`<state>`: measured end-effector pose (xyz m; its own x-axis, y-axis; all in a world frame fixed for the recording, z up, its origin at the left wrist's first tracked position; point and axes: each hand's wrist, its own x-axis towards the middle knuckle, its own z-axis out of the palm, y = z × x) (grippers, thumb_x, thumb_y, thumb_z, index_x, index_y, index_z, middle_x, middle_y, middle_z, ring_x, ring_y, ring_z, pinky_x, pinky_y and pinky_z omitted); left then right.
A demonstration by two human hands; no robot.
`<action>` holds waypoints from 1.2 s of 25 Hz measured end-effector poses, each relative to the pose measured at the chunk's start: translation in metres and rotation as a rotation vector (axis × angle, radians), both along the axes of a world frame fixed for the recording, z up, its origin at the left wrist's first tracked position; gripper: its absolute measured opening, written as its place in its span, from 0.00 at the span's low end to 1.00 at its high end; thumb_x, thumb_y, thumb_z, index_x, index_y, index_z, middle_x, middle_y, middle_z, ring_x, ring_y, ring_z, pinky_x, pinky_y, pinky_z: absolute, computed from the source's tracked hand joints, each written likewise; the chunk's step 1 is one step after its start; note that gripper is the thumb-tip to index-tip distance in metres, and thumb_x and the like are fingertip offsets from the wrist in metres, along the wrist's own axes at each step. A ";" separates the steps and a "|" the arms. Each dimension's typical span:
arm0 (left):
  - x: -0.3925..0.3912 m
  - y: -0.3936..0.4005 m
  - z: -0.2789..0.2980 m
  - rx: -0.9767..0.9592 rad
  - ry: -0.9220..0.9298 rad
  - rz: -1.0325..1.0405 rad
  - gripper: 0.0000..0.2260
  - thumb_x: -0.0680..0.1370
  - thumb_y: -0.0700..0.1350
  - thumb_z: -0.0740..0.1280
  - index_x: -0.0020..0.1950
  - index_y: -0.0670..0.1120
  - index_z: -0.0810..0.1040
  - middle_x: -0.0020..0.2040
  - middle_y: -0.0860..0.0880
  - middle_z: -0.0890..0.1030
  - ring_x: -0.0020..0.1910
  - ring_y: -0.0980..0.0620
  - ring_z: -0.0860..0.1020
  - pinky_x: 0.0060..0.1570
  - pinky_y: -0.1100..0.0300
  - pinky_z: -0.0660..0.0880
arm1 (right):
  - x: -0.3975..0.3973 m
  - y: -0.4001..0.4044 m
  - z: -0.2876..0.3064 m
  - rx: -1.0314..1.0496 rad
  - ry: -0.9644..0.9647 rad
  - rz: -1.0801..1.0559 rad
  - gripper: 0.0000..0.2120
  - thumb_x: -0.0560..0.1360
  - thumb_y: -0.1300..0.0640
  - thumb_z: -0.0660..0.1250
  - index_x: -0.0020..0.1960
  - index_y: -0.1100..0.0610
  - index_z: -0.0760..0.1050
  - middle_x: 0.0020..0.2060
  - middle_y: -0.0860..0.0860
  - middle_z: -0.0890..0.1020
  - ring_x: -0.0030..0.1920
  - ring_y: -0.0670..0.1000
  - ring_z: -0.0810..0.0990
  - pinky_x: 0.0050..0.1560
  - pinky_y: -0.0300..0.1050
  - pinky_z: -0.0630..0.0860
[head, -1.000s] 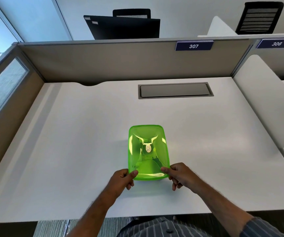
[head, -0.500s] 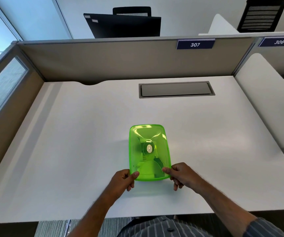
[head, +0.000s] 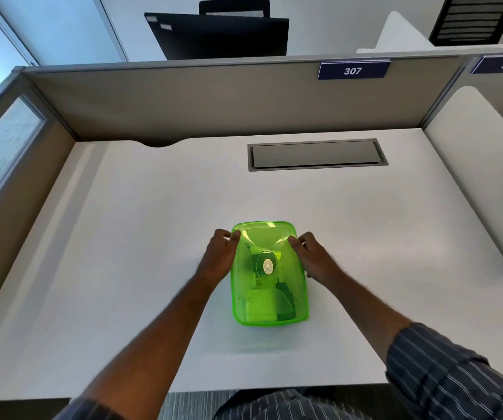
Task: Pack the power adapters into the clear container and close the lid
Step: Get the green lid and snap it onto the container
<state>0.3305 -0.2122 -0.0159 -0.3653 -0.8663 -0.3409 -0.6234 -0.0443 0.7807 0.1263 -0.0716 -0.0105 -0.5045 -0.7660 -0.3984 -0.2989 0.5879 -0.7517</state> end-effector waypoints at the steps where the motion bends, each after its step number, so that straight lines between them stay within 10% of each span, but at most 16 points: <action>1: -0.008 -0.009 0.001 -0.022 -0.038 -0.010 0.19 0.83 0.61 0.60 0.59 0.46 0.74 0.56 0.43 0.80 0.53 0.43 0.80 0.53 0.50 0.76 | -0.003 -0.011 -0.001 -0.005 0.020 -0.012 0.22 0.79 0.33 0.58 0.50 0.53 0.68 0.35 0.51 0.77 0.35 0.53 0.77 0.36 0.49 0.74; 9: -0.051 -0.049 0.003 -0.141 -0.326 -0.174 0.26 0.85 0.59 0.51 0.57 0.39 0.78 0.60 0.35 0.81 0.60 0.35 0.79 0.59 0.46 0.74 | -0.020 -0.070 0.002 0.032 0.250 0.068 0.21 0.82 0.39 0.56 0.39 0.53 0.66 0.34 0.49 0.74 0.40 0.56 0.75 0.41 0.48 0.67; 30: -0.066 -0.062 -0.017 -0.242 -0.333 -0.167 0.21 0.87 0.49 0.53 0.53 0.36 0.80 0.53 0.31 0.83 0.53 0.31 0.81 0.52 0.46 0.76 | -0.034 -0.095 -0.019 0.036 0.331 0.140 0.19 0.81 0.51 0.57 0.34 0.56 0.61 0.28 0.52 0.69 0.34 0.59 0.70 0.37 0.50 0.66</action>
